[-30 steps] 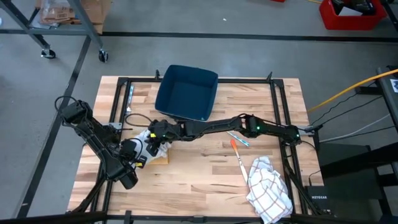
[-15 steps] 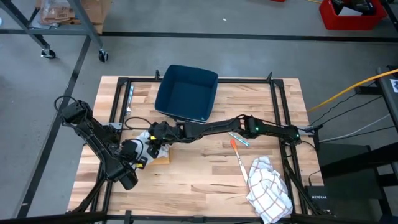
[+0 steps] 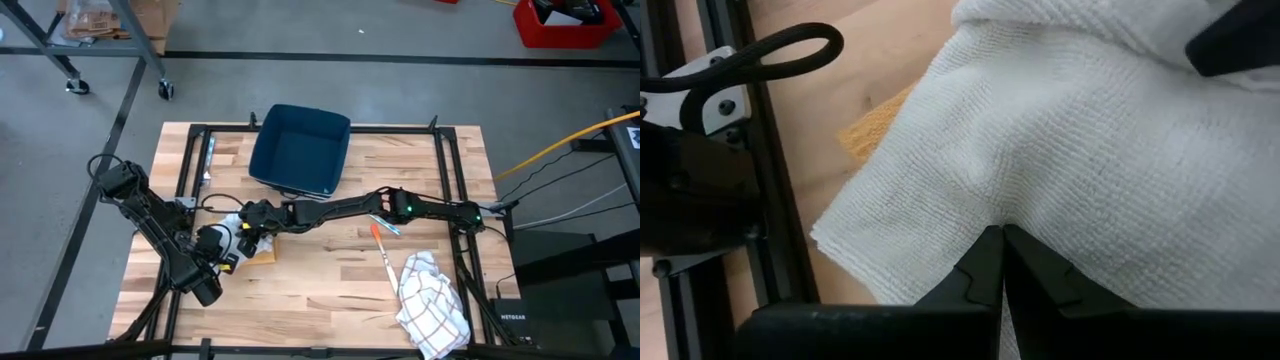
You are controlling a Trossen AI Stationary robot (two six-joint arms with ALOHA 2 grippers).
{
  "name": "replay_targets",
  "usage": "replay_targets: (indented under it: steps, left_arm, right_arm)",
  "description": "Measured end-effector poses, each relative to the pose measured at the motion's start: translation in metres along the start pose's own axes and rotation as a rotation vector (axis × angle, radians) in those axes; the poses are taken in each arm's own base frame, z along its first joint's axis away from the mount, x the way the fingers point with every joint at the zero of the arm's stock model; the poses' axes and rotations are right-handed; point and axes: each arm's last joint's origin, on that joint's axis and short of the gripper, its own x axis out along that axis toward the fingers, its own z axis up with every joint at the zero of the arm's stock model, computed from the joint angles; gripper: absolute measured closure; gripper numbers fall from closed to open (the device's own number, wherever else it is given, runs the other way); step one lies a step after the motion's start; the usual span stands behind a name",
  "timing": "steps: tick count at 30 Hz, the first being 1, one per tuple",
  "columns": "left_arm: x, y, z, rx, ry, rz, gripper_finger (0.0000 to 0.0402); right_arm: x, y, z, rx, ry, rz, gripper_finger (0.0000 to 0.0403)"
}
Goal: Fold towel
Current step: Stack the folded top white patterned towel on top of the yellow towel
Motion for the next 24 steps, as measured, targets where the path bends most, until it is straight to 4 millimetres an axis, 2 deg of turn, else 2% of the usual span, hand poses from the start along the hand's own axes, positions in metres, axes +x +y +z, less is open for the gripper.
replay_targets:
  steps: [4, 10, 19, 24]
  left_arm:
    - [0.000, 0.000, 0.000, 0.000, 0.000, 0.000, 0.0396]
    - [0.000, 0.000, 0.000, -0.001, 0.001, -0.002, 0.0396]
    - [0.000, 0.001, -0.001, 0.001, 0.053, 0.036, 0.0396]
    - [0.000, 0.003, -0.003, 0.005, 0.093, 0.071, 0.0396]
  right_arm:
    - [0.002, -0.003, -0.002, -0.004, 0.000, -0.022, 0.0295]
    - [0.002, -0.003, -0.002, -0.006, 0.000, -0.022, 0.0390]
    - [-0.001, -0.004, 0.002, -0.003, 0.001, -0.027, 0.0397]
    - [-0.014, -0.010, 0.014, 0.002, 0.028, -0.079, 0.0399]
